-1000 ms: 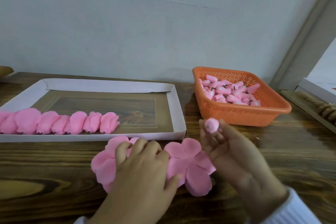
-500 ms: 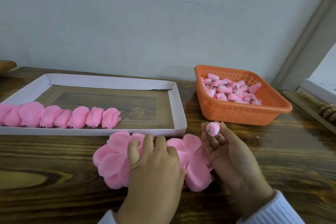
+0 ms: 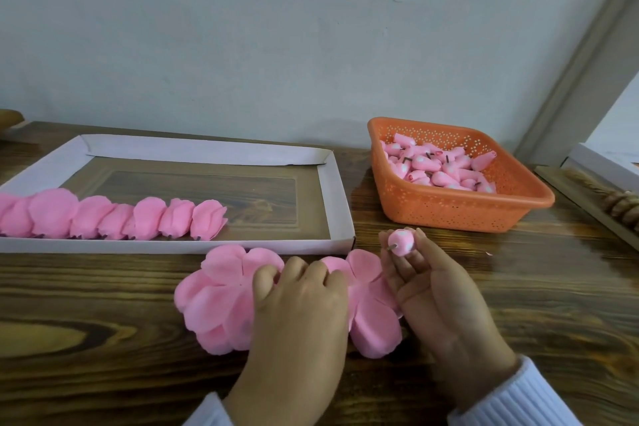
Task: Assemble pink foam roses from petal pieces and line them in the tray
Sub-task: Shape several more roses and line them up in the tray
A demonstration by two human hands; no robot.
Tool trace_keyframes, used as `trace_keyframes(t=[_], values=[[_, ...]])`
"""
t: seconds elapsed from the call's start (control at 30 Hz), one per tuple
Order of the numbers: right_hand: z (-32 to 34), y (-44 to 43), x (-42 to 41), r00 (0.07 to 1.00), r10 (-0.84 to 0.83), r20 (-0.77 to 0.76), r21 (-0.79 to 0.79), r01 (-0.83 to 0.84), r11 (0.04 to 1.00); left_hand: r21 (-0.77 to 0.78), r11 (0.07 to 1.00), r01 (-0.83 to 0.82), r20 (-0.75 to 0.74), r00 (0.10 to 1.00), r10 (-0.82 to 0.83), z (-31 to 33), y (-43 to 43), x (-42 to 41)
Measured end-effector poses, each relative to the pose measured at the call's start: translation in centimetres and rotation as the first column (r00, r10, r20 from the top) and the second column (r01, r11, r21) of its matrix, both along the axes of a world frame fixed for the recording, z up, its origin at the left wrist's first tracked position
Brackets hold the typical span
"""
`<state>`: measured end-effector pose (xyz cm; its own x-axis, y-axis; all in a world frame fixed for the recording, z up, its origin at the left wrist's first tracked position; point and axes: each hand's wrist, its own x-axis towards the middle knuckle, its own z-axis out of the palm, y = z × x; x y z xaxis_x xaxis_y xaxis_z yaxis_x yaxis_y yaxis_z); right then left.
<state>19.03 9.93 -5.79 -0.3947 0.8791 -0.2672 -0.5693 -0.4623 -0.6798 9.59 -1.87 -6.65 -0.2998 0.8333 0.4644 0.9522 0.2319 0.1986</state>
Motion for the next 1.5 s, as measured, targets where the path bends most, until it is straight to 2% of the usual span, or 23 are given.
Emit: trace_keyframes(t=[0.03,0.07,0.1,0.13,0.17,0.23,0.3,0.33,0.37,0.47,0.57,0.67,0.87,1.03,1.17,1.3,1.37,1.5], values=[[0.0,0.0,0.0,1.0,-0.008,0.0,0.019,0.008,1.0,0.027,0.999,0.027,0.079,0.996,-0.029,0.0,0.0,-0.3],[0.0,0.0,0.1,1.0,-0.019,-0.002,0.042,0.019,0.999,0.062,0.997,0.049,0.228,0.972,-0.062,0.2,-0.1,-0.8],[0.1,-0.1,0.1,1.0,-0.031,-0.002,0.071,0.031,0.997,0.09,0.994,0.056,0.439,0.894,-0.09,0.5,0.0,-1.2],[0.1,-0.1,0.1,0.999,-0.041,0.001,0.104,0.041,0.994,0.107,0.993,0.044,0.661,0.743,-0.104,0.5,0.1,-1.5],[0.1,-0.1,0.2,0.999,-0.047,0.005,0.136,0.046,0.99,0.106,0.994,0.01,0.826,0.555,-0.094,0.4,0.2,-1.8],[0.2,-0.3,0.3,0.999,-0.047,0.017,0.187,0.043,0.982,0.089,0.994,-0.069,0.986,0.15,-0.078,0.1,0.4,-2.2],[0.5,-0.7,0.3,0.999,-0.019,0.029,0.23,0.011,0.973,0.122,0.984,-0.131,0.965,-0.218,-0.149,0.3,0.6,-2.3],[0.6,-0.9,0.3,0.999,0.006,0.033,0.25,-0.014,0.968,0.157,0.977,-0.146,0.913,-0.355,-0.2,0.4,0.7,-2.3],[0.7,-1.1,0.3,0.999,0.034,0.042,0.271,-0.044,0.962,0.192,0.971,-0.145,0.858,-0.456,-0.238,0.7,0.6,-2.2],[0.6,-1.8,0.2,0.982,0.079,0.172,0.394,-0.142,0.908,0.27,0.955,-0.125,0.736,-0.613,-0.288,1.5,0.5,-1.7],[0.3,-2.4,0.2,0.951,-0.023,0.308,0.537,-0.153,0.83,0.228,0.944,-0.237,0.599,-0.731,-0.328,1.3,0.6,-1.7],[0.3,-2.7,0.3,0.93,-0.118,0.347,0.635,-0.141,0.76,0.244,0.924,-0.293,0.546,-0.746,-0.381,1.1,0.6,-1.8],[0.3,-3.2,0.2,0.917,-0.197,0.348,0.725,-0.13,0.677,0.329,0.894,-0.303,0.618,-0.647,-0.447,0.7,0.5,-1.8],[0.2,-3.4,0.1,0.828,-0.396,0.397,0.828,-0.137,0.544,0.465,0.849,-0.25,0.694,-0.492,-0.525,0.3,0.6,-1.5],[0.2,-3.5,0.1,0.833,-0.423,0.357,0.852,-0.104,0.513,0.541,0.824,-0.168,0.739,-0.374,-0.561,0.2,0.6,-1.0],[0.1,-3.5,0.1,0.81,-0.459,0.364,0.864,-0.111,0.49,0.511,0.834,-0.209,0.769,-0.322,-0.552,0.0,0.7,-0.9],[-0.1,-3.5,0.1,0.807,-0.458,0.373,0.861,-0.118,0.494,0.489,0.851,-0.193,0.824,-0.217,-0.523,0.1,0.6,-0.9],[0.1,-3.7,-0.1,0.835,-0.379,0.4,0.816,-0.136,0.562,0.515,0.854,-0.077,0.852,0.16,-0.499,0.1,0.2,-0.3]])
